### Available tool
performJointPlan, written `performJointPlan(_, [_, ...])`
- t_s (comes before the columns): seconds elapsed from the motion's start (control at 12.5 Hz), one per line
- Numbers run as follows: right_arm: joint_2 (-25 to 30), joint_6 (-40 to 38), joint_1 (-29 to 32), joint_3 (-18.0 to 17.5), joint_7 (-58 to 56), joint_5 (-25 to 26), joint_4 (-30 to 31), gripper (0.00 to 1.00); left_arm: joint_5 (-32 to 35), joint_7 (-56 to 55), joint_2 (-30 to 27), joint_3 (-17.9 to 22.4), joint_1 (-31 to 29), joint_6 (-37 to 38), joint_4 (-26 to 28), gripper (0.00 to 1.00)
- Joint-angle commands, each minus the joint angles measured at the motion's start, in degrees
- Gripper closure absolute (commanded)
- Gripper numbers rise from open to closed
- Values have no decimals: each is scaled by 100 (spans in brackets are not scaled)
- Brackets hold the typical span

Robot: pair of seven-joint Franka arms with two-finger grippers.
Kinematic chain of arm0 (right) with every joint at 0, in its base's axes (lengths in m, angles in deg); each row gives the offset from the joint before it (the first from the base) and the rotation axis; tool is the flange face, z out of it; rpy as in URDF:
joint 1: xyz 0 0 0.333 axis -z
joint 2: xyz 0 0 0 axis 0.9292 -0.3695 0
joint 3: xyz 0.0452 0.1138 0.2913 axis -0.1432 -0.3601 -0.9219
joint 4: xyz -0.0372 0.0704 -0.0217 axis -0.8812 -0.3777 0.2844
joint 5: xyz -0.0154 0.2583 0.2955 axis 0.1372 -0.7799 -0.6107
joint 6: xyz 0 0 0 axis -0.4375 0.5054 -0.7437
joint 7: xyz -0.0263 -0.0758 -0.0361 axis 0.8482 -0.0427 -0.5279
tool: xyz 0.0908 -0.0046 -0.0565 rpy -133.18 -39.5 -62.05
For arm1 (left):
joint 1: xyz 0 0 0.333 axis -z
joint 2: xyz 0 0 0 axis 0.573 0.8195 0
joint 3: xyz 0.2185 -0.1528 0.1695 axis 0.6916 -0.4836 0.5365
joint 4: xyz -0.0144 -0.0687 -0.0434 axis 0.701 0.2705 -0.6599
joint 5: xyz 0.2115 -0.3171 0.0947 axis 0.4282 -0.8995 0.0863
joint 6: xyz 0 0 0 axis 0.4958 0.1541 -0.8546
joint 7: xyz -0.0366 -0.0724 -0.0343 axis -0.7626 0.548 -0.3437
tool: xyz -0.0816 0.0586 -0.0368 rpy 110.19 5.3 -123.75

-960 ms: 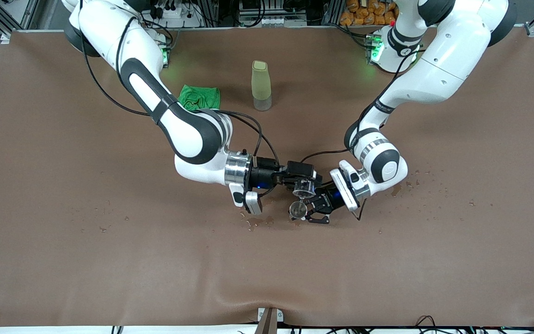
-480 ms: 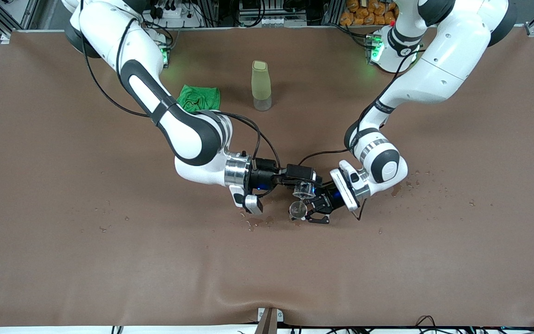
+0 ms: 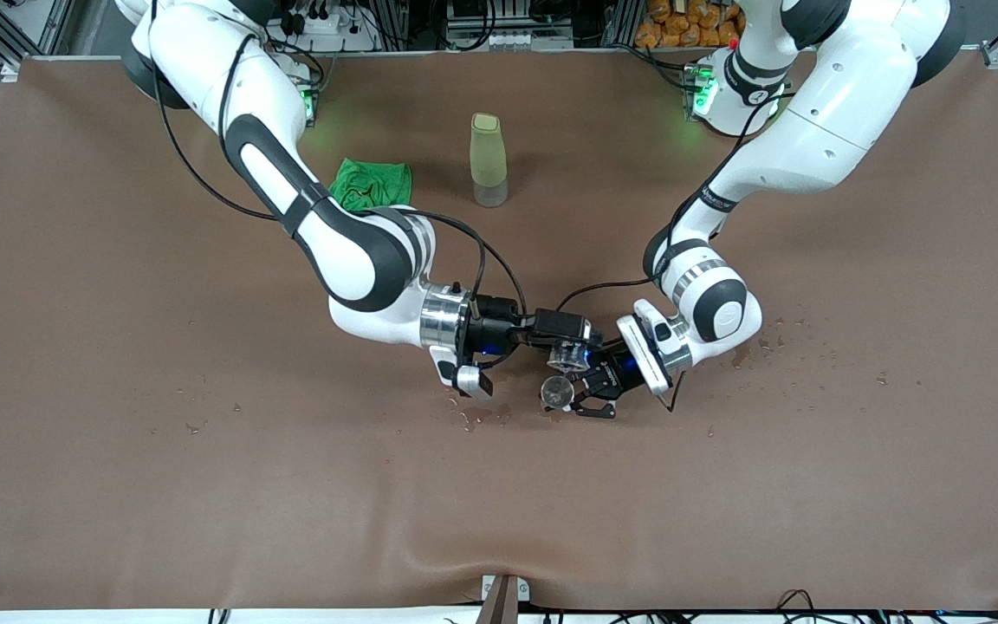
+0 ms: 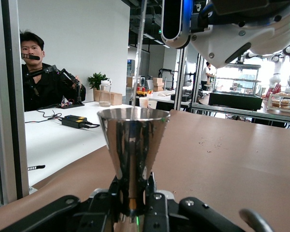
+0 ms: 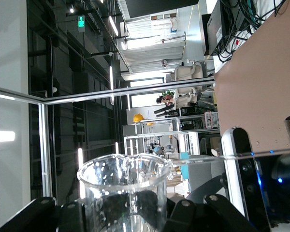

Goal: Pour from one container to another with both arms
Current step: 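Tilt the jigger with the left gripper to pour into the beaker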

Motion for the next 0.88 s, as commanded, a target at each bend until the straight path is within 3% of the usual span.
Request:
performJointPlan(0.0, [-66,-20,-117,95,51,-247,-146,100,-209,138,72,-1,59,-58,-121,100])
performJointPlan(0.32, [-66,-28,-108,103,60,-650,-128,100,-209,138,72,-1,59,-58,-121,100])
performJointPlan(0.8, [-66,-265,-38,103,86,-783,-128,100,-218,138,72,-1,59,-58,-121,100])
